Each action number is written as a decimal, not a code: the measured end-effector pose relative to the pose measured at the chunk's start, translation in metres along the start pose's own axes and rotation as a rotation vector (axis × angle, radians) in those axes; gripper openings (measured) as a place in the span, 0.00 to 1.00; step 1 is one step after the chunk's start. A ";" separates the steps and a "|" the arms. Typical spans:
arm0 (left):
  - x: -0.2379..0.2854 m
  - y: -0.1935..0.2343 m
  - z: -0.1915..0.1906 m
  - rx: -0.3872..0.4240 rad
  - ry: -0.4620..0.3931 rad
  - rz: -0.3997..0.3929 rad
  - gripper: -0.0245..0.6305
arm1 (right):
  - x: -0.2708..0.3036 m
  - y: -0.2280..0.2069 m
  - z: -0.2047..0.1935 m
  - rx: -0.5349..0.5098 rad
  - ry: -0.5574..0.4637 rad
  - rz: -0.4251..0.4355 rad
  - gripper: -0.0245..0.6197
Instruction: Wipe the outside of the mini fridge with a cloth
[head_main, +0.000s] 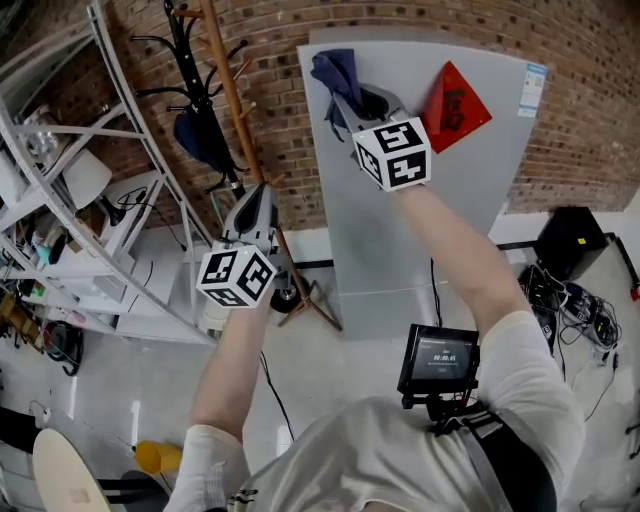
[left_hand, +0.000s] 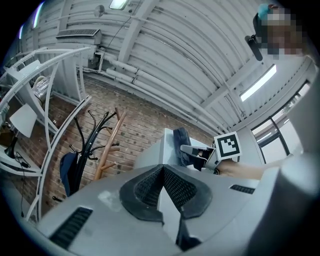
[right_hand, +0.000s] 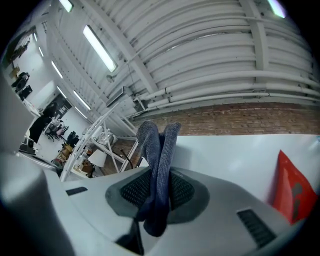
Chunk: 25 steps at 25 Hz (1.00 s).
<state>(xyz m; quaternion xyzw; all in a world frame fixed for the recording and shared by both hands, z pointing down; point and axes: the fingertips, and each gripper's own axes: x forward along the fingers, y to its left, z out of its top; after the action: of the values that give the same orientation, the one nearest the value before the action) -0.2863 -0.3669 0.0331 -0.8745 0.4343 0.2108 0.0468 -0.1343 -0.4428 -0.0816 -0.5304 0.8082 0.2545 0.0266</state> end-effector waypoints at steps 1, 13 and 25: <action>0.003 -0.004 -0.001 -0.003 -0.001 -0.007 0.04 | -0.004 -0.006 -0.001 -0.002 0.002 -0.010 0.16; 0.036 -0.058 -0.018 -0.029 0.007 -0.106 0.04 | -0.051 -0.079 -0.008 0.003 0.010 -0.131 0.16; 0.054 -0.093 -0.035 -0.030 0.037 -0.141 0.04 | -0.092 -0.126 -0.001 0.077 -0.029 -0.165 0.16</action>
<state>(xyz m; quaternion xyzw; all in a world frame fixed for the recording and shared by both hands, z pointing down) -0.1735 -0.3589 0.0334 -0.9073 0.3693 0.1972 0.0403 0.0160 -0.4044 -0.1002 -0.5900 0.7705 0.2277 0.0799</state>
